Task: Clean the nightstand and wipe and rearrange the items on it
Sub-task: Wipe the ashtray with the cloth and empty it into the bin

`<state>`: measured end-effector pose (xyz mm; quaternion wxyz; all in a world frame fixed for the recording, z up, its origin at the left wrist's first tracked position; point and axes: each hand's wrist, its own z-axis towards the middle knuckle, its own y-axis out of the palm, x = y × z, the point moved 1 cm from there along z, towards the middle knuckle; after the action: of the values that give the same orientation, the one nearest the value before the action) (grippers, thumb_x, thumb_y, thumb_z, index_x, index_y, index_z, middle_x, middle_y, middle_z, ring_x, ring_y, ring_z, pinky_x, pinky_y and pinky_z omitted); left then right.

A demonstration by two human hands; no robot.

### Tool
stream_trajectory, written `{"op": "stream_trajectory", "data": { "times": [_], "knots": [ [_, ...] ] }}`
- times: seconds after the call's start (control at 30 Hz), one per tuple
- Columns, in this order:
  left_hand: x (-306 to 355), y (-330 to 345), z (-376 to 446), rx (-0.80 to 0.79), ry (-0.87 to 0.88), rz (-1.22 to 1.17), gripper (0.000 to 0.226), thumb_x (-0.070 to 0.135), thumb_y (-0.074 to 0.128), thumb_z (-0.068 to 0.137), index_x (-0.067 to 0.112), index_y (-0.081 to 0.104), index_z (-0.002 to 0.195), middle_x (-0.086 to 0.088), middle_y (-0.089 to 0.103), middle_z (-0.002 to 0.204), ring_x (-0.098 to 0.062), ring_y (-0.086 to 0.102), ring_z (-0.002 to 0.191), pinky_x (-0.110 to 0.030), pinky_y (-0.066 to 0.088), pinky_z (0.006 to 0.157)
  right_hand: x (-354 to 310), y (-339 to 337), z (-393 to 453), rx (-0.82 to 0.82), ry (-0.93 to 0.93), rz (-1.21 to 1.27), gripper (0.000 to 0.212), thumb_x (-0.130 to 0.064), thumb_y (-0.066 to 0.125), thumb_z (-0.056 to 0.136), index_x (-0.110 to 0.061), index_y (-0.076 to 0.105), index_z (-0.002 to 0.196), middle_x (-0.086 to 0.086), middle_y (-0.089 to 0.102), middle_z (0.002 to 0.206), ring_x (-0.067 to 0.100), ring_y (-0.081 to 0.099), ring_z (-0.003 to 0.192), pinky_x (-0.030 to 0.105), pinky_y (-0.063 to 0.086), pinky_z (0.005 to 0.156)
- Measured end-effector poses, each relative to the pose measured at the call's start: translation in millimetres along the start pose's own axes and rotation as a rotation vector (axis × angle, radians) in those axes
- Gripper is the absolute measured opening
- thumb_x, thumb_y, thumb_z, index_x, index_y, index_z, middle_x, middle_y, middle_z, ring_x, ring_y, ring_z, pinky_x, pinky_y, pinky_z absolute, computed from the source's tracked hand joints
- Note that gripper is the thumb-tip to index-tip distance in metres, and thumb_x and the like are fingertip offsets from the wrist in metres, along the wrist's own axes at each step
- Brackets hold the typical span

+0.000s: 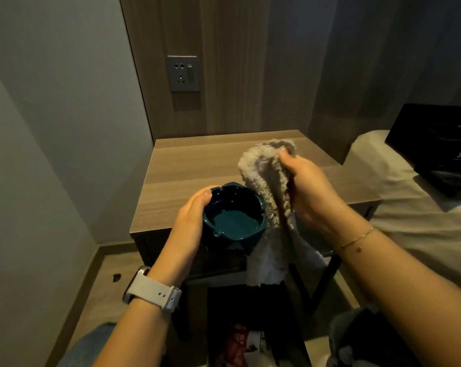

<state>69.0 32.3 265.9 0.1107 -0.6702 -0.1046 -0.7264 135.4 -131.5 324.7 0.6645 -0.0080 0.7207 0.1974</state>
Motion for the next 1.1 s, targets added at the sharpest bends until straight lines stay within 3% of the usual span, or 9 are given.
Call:
{"op": "stream_trajectory", "data": {
  "times": [0.13,0.27,0.4,0.47,0.53,0.7,0.87,0.97,1.1],
  "knots": [
    [-2.6,6.1,-0.2,0.090,-0.045,-0.113,0.031,0.028,0.039,0.098,0.026,0.068,0.107,0.003,0.071,0.107,-0.013,0.064,0.102,-0.032,0.048,0.089,33.7,11.2,-5.0,-0.144,-0.107,-0.282,0.024,-0.016,0.039,0.102,-0.017,0.062,0.094,-0.015,0.064,0.060,-0.008,0.058,0.058,0.011,0.045,0.058],
    [-8.0,7.4,-0.7,0.206,-0.071,-0.173,0.032,0.034,0.042,0.097,0.020,0.068,0.109,-0.003,0.069,0.105,-0.018,0.064,0.096,-0.034,0.048,0.078,48.7,-1.5,-10.9,-0.211,-0.190,-0.416,0.036,-0.013,0.040,0.102,-0.018,0.051,0.135,-0.010,0.057,0.128,-0.005,0.051,0.116,0.013,0.041,0.098],
    [-8.2,3.0,0.4,0.252,-0.068,-0.201,0.035,0.035,0.043,0.096,0.016,0.064,0.117,-0.007,0.066,0.113,-0.022,0.061,0.103,-0.035,0.047,0.082,54.6,-10.7,-22.9,-0.226,-0.228,-0.506,0.039,-0.012,0.042,0.101,-0.019,0.045,0.139,-0.013,0.048,0.138,-0.006,0.041,0.128,0.008,0.033,0.104],
    [-6.7,1.4,-0.1,0.268,-0.053,-0.183,0.036,0.033,0.042,0.097,0.016,0.063,0.120,-0.006,0.066,0.114,-0.021,0.060,0.104,-0.034,0.048,0.085,51.4,-14.1,-29.9,-0.181,-0.275,-0.499,0.033,-0.008,0.042,0.100,-0.017,0.057,0.128,-0.007,0.060,0.127,0.000,0.052,0.119,0.015,0.042,0.100],
    [-4.1,-0.8,0.1,0.285,-0.032,-0.182,0.034,0.034,0.039,0.099,0.019,0.063,0.117,-0.003,0.065,0.112,-0.019,0.060,0.105,-0.035,0.048,0.089,46.2,-18.8,-34.5,-0.070,-0.342,-0.441,0.027,-0.009,0.042,0.099,-0.018,0.067,0.105,-0.008,0.071,0.097,0.003,0.063,0.094,0.021,0.049,0.080],
    [2.1,-1.2,-1.0,0.245,0.058,-0.159,0.031,0.032,0.032,0.101,0.028,0.063,0.108,0.004,0.066,0.104,-0.006,0.061,0.094,-0.025,0.048,0.077,31.5,-11.2,-27.0,0.073,-0.441,-0.389,0.026,-0.013,0.042,0.100,-0.021,0.064,0.090,-0.017,0.065,0.073,-0.004,0.059,0.072,0.012,0.044,0.063],
    [-2.3,11.4,-4.8,0.203,0.045,-0.153,0.036,0.034,0.032,0.101,0.023,0.059,0.122,0.004,0.065,0.110,-0.008,0.061,0.101,-0.023,0.049,0.079,49.7,6.5,-14.5,0.043,-0.387,-0.396,0.024,-0.016,0.044,0.101,-0.017,0.067,0.108,-0.003,0.070,0.100,0.012,0.064,0.097,0.033,0.051,0.087],
    [-5.7,11.8,-4.4,0.254,0.053,-0.142,0.035,0.034,0.035,0.101,0.023,0.058,0.125,0.003,0.065,0.113,-0.009,0.061,0.105,-0.029,0.050,0.089,62.0,11.4,-22.3,-0.038,-0.416,-0.534,0.037,-0.009,0.046,0.099,-0.012,0.053,0.135,-0.005,0.054,0.137,-0.001,0.046,0.127,0.018,0.037,0.107],
    [-7.4,9.4,-3.5,0.283,0.095,-0.119,0.033,0.034,0.035,0.101,0.027,0.057,0.125,0.008,0.065,0.113,-0.001,0.061,0.099,-0.018,0.047,0.079,63.2,7.4,-32.0,-0.077,-0.428,-0.538,0.038,-0.005,0.048,0.097,-0.020,0.052,0.132,-0.008,0.053,0.137,-0.007,0.045,0.125,0.010,0.035,0.104]
  ]
}}
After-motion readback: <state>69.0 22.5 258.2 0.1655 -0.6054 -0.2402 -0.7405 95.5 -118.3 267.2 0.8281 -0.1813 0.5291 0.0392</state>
